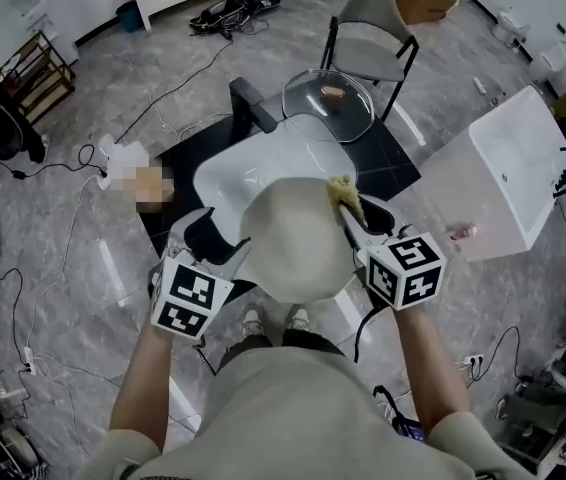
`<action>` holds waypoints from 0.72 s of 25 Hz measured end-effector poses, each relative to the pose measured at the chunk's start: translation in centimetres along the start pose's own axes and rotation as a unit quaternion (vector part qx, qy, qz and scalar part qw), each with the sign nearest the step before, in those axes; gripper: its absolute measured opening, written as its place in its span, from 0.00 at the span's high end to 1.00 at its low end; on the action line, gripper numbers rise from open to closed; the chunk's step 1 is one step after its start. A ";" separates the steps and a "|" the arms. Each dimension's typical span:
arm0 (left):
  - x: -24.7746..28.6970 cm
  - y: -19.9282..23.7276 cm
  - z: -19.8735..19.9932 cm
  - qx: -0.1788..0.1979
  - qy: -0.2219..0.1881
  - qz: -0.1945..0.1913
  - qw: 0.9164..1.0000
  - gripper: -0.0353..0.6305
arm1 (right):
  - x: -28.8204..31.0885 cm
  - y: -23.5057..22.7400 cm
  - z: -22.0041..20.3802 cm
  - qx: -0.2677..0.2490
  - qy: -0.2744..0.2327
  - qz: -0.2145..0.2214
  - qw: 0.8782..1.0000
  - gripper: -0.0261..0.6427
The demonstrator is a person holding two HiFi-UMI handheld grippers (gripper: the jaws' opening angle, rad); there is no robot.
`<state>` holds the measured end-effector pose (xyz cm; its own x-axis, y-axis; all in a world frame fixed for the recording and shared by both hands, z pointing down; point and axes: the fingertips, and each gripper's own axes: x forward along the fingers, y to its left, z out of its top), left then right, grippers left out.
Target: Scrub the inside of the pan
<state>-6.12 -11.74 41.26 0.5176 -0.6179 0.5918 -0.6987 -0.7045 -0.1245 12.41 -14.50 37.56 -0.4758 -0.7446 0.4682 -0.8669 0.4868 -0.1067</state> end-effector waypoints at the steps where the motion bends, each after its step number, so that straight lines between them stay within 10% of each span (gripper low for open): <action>1: -0.3 0.2 0.9 -0.001 -0.014 0.005 1.000 0.47 | -0.8 0.1 0.9 -0.004 -0.013 -0.001 1.000 0.81; 18: -10.6 0.9 12.8 -0.009 -0.211 0.085 0.974 0.72 | -12.8 5.0 11.8 -0.069 -0.210 0.010 0.975 0.81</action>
<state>-5.93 -10.34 24.68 0.5481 -0.8162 0.1828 -0.7988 -0.5756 -0.1750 12.44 -7.90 20.66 -0.5359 -0.8418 0.0639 -0.8427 0.5380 0.0204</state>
